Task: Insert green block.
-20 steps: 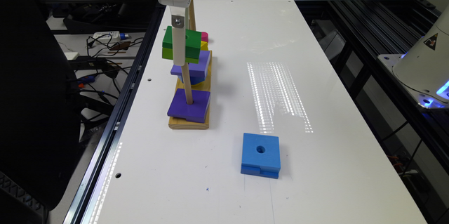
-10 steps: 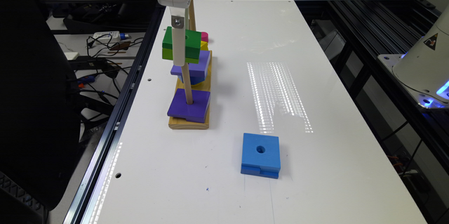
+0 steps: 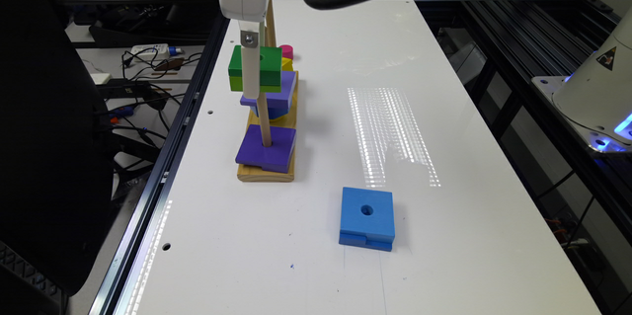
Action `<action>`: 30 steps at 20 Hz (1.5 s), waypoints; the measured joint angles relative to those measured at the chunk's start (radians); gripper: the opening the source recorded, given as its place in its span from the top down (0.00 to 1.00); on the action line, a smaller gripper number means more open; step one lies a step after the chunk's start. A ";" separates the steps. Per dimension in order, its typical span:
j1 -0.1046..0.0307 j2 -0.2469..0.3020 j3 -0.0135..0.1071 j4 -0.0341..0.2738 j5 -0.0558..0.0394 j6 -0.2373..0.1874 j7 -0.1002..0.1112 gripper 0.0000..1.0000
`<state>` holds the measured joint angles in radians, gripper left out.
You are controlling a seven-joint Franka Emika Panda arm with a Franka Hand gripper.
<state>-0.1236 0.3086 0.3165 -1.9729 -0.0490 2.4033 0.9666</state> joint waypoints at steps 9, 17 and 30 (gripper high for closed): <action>0.000 0.009 -0.001 0.000 -0.0028 0.004 0.000 1.00; 0.000 0.068 -0.003 0.000 -0.0234 0.051 0.002 1.00; 0.000 0.068 -0.003 0.000 -0.0235 0.051 0.002 1.00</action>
<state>-0.1238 0.3769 0.3139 -1.9730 -0.0724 2.4547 0.9688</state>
